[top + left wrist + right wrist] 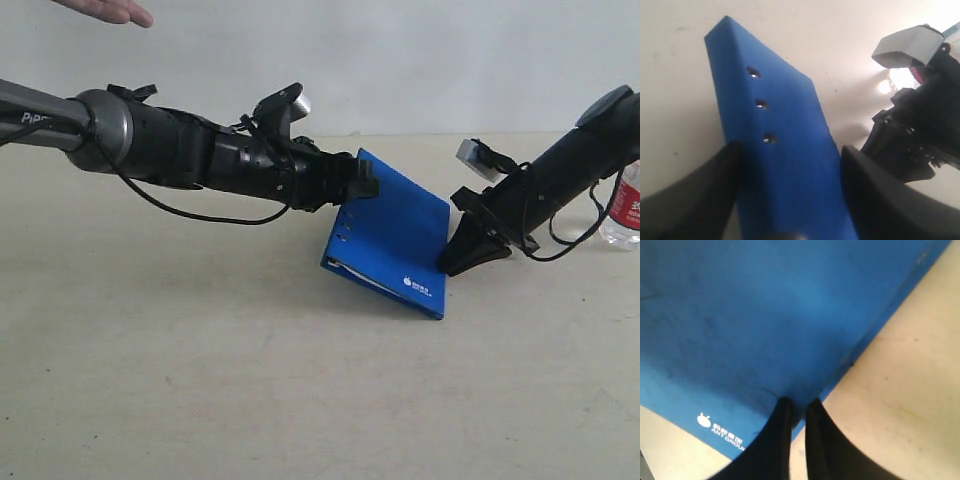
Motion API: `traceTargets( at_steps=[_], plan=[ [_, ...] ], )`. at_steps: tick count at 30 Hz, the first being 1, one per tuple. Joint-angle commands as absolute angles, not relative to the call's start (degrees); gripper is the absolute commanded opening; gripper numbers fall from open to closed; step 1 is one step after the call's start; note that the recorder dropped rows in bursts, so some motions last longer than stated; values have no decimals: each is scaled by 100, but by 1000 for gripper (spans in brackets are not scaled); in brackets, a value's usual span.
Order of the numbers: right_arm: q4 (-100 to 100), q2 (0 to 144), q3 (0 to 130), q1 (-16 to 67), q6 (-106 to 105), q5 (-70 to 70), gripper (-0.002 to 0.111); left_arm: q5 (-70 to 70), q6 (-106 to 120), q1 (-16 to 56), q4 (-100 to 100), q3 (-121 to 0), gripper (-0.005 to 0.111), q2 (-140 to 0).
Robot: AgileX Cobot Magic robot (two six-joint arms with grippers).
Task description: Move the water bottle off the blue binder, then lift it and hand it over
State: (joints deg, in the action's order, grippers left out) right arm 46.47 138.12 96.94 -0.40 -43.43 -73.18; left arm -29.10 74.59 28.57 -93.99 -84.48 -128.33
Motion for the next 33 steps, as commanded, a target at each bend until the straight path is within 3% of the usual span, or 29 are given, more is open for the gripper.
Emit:
traceTargets(
  at_steps=[1,8,11,12,14,15,17,20,24,33],
  plan=[
    [5240,13887,9660,228,-4481,-6996,0,-5755,6529,3467,-9053,-8361,78,-13301],
    [5375,13888,9660,228,-4684,-6996,0,-6996,7352,3467,-9743,-8361,80,-13932],
    [5386,13888,9660,228,-4705,-6996,0,-6996,7673,3467,-9995,-8373,75,-13927],
    [5386,13888,9660,228,-4717,-6996,0,-6996,7695,3467,-9995,-8391,69,-13910],
    [5386,13888,9660,228,-4729,-6996,0,-6996,7664,3467,-9995,-8471,46,-13842],
    [5386,13888,9660,228,-4729,-6996,0,-6996,7409,3467,-9995,-8470,28,-13758],
    [5386,13888,9660,228,-4729,-6996,0,-6996,6815,3451,-9587,-8470,12,-13521],
    [5386,13888,9660,228,-4856,-6996,0,-6996,7247,3493,-8503,-8448,10,-12890],
    [5438,13888,9660,228,-5083,-6996,0,-5020,7689,3622,-8456,-8448,10,-11981],
    [5505,13888,9660,228,-5179,-6996,0,-4852,7325,3588,-7859,-8389,10,-12330]
  ],
)
